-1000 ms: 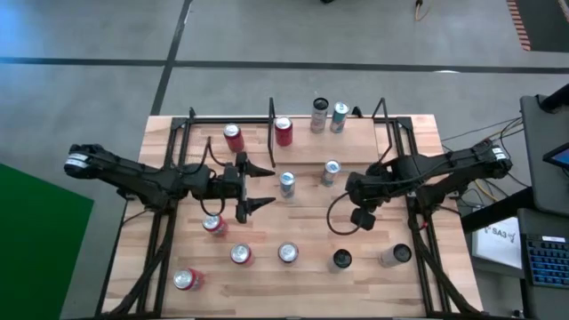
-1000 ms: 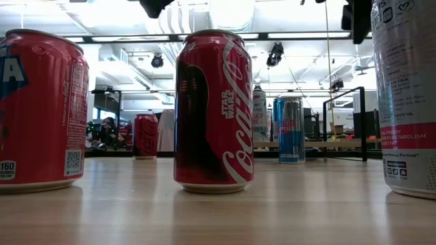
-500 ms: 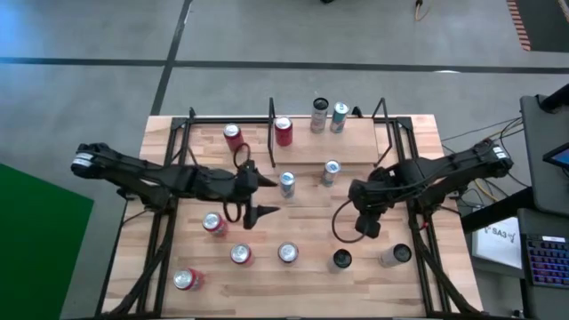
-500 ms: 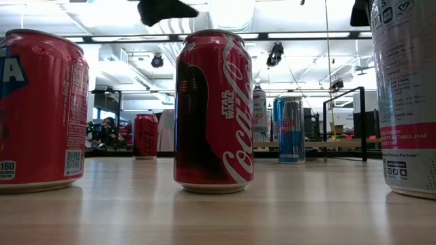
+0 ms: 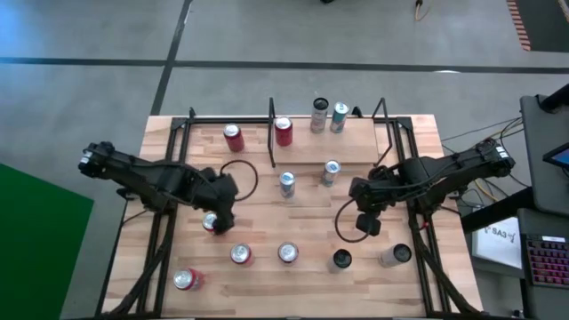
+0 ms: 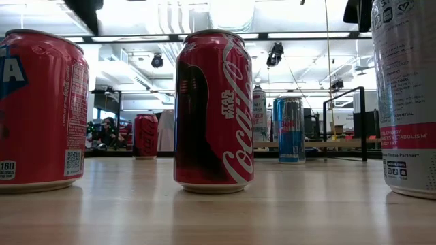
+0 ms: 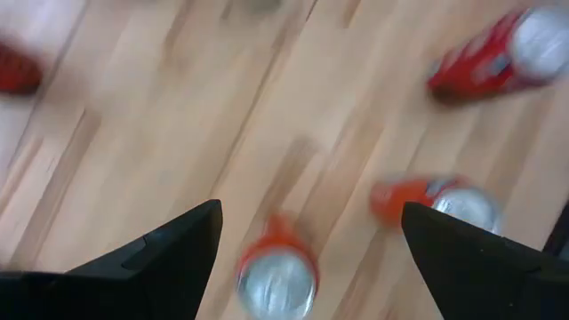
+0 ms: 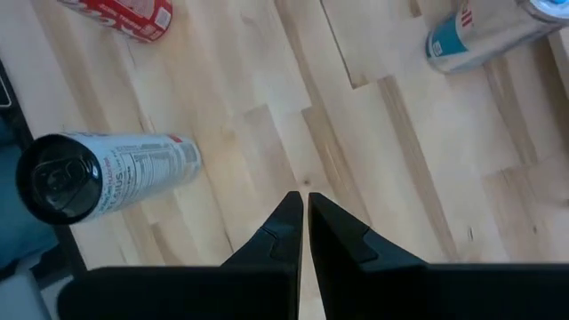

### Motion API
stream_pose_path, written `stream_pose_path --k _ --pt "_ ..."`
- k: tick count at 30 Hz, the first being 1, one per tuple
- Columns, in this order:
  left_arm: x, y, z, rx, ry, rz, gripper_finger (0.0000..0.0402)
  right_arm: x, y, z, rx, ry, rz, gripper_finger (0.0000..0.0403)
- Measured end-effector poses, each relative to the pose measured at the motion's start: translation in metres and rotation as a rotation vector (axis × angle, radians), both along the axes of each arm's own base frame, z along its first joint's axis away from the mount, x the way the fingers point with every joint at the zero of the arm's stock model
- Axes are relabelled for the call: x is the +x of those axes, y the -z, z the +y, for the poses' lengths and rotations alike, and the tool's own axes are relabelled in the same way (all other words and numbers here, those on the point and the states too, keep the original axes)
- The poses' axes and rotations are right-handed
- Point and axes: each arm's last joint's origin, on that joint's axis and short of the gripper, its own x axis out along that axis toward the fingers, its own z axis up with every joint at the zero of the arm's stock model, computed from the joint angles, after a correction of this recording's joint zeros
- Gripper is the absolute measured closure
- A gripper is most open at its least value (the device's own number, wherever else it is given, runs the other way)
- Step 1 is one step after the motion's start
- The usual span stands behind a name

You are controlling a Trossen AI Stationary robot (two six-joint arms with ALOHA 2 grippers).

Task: Place canned beverage on shelf
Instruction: Put the red soda can on the shelf

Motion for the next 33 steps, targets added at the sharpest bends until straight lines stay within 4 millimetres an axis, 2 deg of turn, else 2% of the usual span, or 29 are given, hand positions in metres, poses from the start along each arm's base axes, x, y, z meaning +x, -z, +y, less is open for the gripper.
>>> stream_pose_path --k 3,12,33 --pt "-0.004 0.004 -0.006 0.008 -0.019 0.087 0.0068 0.001 0.0 0.0 0.002 0.0 -0.011 0.039" --pt "-0.002 0.012 -0.015 0.021 0.008 0.139 0.0068 0.001 0.0 0.0 0.001 0.001 -0.012 0.039" --pt "-0.007 0.008 -0.017 0.007 0.026 0.126 0.0068 0.002 -0.001 0.0 0.003 0.001 -0.016 0.039"
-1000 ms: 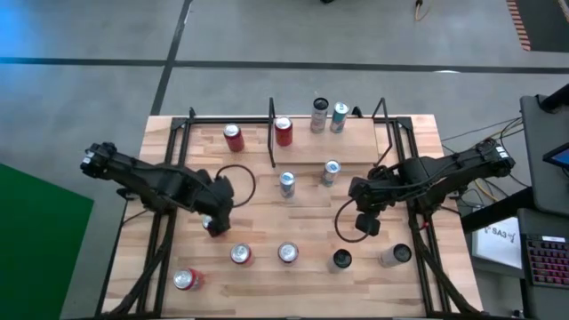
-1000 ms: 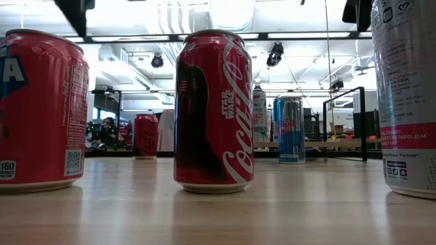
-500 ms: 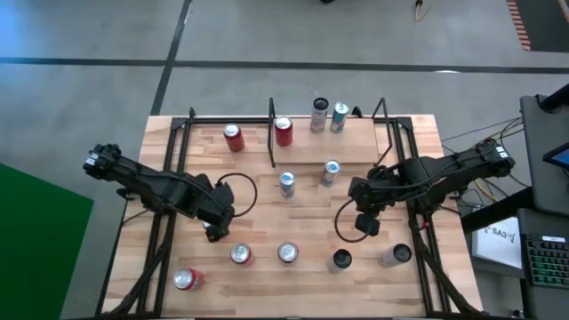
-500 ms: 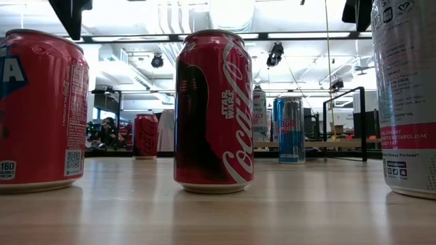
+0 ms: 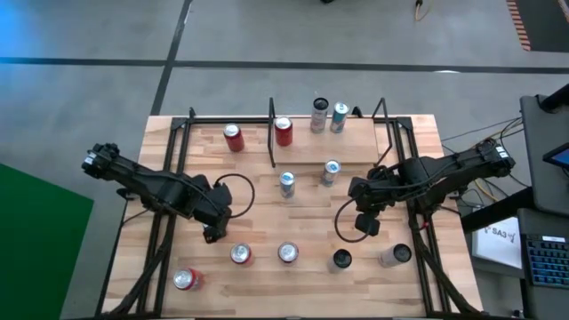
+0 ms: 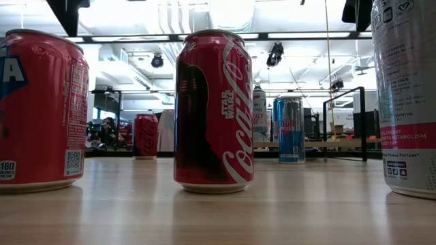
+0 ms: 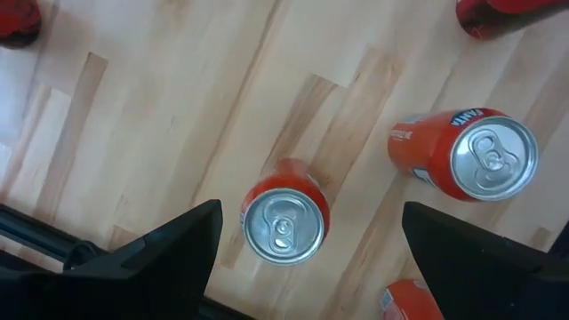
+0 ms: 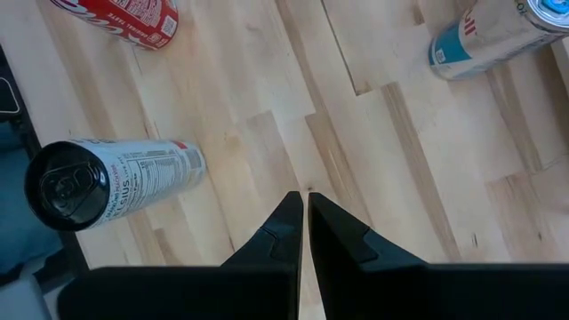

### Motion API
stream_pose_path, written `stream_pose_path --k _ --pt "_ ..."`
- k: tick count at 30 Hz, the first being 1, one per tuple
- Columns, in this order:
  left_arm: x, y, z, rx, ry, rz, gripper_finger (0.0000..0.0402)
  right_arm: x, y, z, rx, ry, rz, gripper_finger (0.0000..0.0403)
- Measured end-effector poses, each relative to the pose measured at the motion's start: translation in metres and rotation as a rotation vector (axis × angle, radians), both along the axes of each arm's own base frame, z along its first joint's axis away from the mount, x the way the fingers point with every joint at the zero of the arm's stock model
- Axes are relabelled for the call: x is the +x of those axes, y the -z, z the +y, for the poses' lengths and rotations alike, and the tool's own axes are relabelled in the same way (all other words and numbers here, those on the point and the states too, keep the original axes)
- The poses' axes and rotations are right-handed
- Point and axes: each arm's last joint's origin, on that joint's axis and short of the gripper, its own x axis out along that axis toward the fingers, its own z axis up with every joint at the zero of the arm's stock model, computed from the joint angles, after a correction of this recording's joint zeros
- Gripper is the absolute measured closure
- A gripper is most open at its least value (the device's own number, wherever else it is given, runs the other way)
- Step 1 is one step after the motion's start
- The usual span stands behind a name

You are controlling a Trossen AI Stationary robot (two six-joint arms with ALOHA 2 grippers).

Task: Place canned beverage on shelf
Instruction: Put the red soda can on the shelf

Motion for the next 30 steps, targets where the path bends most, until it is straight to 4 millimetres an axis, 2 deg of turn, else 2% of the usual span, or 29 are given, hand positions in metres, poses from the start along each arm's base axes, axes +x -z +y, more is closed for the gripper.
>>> stream_pose_path --k 4,15,17,20,30 --pt "0.0 0.0 -0.001 -0.031 0.005 0.01 0.0065 0.0 0.0 0.0 0.0 0.0 0.0 0.039" --pt "0.0 0.001 -0.005 -0.007 0.019 -0.011 0.0025 0.0 0.0 0.0 0.0 0.0 -0.001 0.039" --pt "-0.001 0.002 -0.003 0.017 -0.076 -0.008 0.0024 0.0 0.0 0.0 0.001 0.0 -0.002 0.039" --pt "-0.002 0.007 0.003 0.077 -0.221 0.048 0.0024 0.0 0.0 0.0 0.001 0.0 -0.003 0.039" --pt "0.013 0.033 -0.007 0.089 -0.201 0.173 0.0024 0.001 0.0 0.0 0.002 0.001 -0.007 0.039"
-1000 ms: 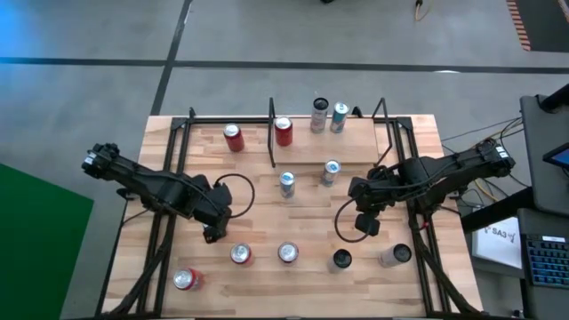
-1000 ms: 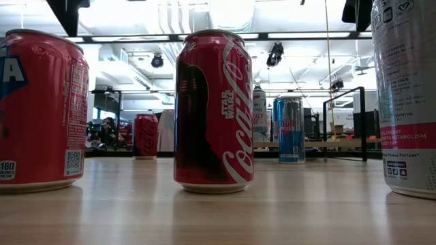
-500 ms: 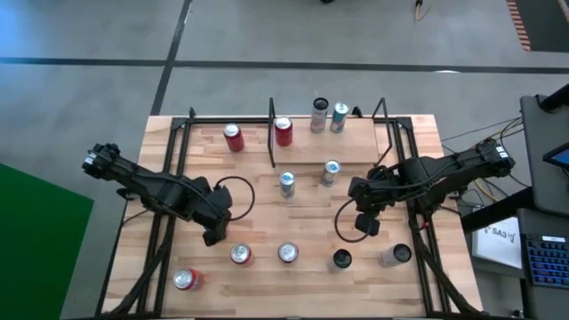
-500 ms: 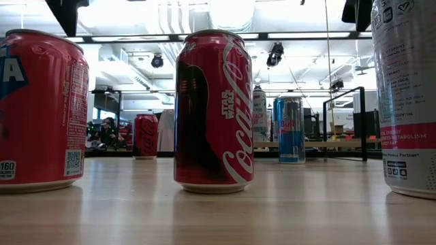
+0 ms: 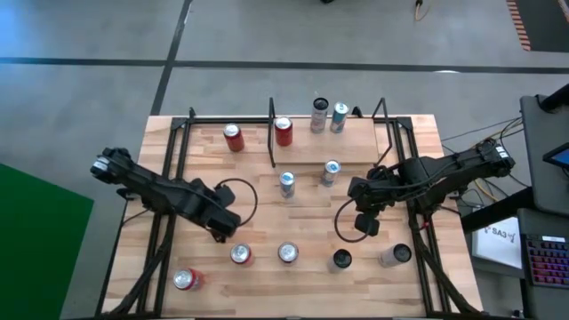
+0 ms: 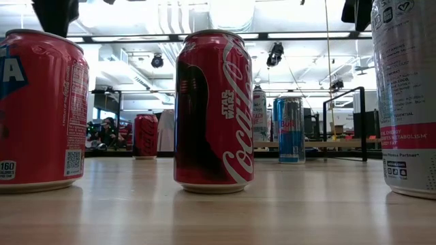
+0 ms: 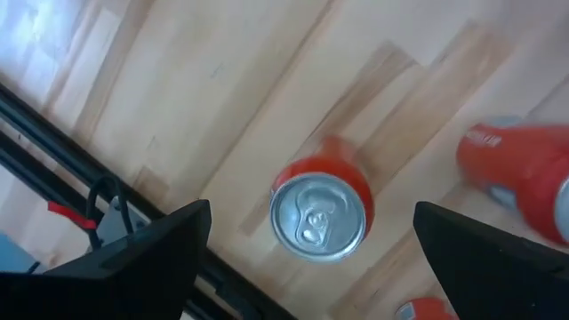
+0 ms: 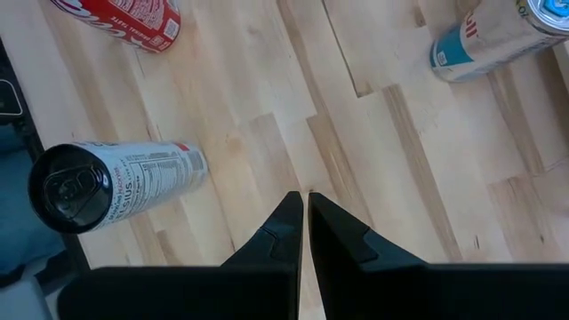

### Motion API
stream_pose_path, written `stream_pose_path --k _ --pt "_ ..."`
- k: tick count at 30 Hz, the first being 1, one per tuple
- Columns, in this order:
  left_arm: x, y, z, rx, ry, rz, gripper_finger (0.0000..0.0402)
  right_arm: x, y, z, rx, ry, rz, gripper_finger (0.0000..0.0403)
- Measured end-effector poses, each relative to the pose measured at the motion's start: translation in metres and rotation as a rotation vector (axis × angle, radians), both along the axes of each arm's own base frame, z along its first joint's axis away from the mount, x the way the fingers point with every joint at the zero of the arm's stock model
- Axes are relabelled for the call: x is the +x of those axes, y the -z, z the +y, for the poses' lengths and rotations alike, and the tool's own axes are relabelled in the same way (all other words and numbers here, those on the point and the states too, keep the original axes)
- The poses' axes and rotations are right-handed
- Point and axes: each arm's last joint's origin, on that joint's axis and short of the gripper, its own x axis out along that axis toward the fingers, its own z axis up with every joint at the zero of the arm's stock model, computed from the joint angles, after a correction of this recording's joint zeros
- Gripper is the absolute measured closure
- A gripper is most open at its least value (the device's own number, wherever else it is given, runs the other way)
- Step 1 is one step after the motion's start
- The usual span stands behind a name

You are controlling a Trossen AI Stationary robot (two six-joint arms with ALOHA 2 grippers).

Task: Place canned beverage on shelf
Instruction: Put the red soda can on the shelf

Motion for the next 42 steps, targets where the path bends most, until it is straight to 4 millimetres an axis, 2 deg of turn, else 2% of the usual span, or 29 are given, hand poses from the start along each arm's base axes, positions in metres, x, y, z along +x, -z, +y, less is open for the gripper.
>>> stream_pose_path --k 5,17,29,42 --pt "-0.004 0.019 0.0 -0.024 0.005 0.067 0.0024 0.0 0.0 0.0 0.0 0.0 0.0 0.039" --pt "-0.018 0.05 0.005 -0.096 -0.017 0.024 0.0024 0.001 0.0 0.0 0.002 0.0 -0.009 0.039" --pt "-0.018 0.067 0.005 -0.116 -0.005 -0.007 0.0027 0.001 -0.001 0.0 0.005 0.0 -0.016 0.039" --pt "-0.018 0.068 0.005 -0.117 -0.004 -0.01 0.0117 0.002 -0.001 0.001 0.006 0.0 -0.022 0.039"
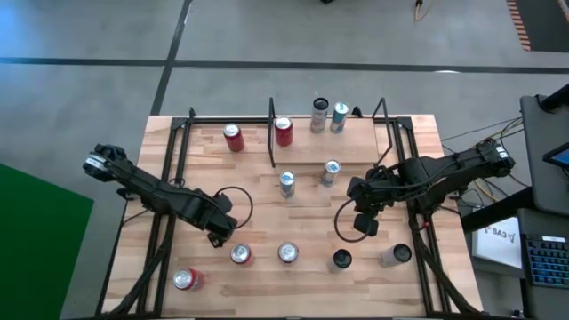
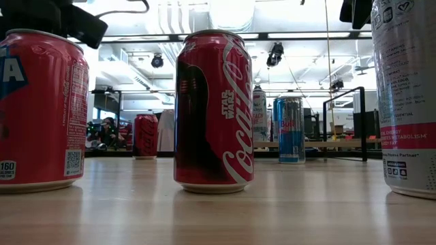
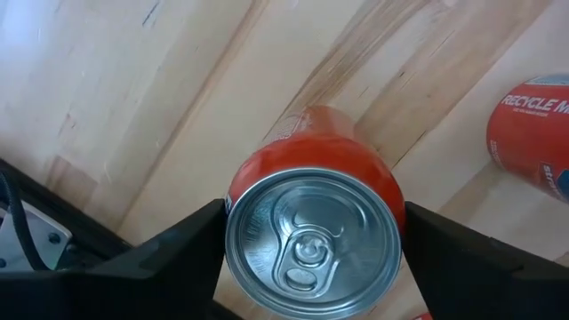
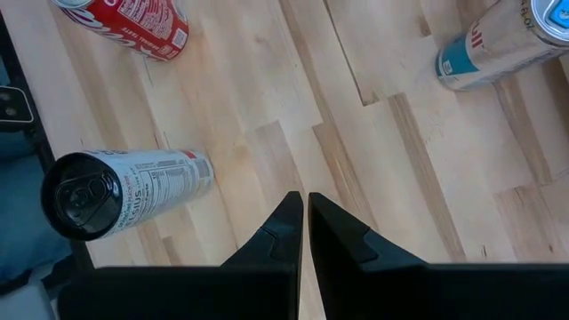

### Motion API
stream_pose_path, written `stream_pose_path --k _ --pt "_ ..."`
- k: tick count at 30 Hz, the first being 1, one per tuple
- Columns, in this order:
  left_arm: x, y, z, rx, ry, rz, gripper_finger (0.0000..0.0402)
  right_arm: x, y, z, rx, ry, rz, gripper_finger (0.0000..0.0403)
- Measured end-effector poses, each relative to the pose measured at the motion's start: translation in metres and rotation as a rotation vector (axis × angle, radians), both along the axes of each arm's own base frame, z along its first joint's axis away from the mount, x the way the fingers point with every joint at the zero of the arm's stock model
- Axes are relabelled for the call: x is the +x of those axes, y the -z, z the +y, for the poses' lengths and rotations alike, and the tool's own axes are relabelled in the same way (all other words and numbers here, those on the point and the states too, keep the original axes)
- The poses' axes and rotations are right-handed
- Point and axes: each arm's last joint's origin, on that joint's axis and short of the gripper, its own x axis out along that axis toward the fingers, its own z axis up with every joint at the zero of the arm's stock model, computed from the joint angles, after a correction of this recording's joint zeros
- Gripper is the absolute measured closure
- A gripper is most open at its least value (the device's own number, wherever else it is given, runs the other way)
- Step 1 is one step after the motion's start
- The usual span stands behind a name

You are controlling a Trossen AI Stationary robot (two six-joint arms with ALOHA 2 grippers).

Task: Place canned beverage on shelf
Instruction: Put the red soda can on the shelf

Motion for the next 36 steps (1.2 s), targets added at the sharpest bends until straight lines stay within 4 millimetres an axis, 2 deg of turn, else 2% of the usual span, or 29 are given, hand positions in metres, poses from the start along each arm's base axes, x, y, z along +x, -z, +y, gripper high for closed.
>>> stream_pose_path --k 14,19,26,36 --pt "-0.001 -0.001 0.0 -0.002 0.005 -0.004 0.0122 0.0 0.0 0.0 -0.001 0.0 -0.001 0.039" --pt "-0.002 -0.009 0.001 -0.011 0.004 -0.002 0.0122 0.0 0.0 0.0 -0.001 0.0 -0.001 0.039" --pt "0.003 -0.049 -0.001 0.017 0.038 -0.075 0.0122 0.003 -0.001 0.001 -0.003 -0.02 -0.031 0.039" --pt "0.014 -0.121 -0.001 0.147 0.188 -0.366 0.0122 0.016 -0.008 0.003 -0.075 -0.134 -0.205 0.039"
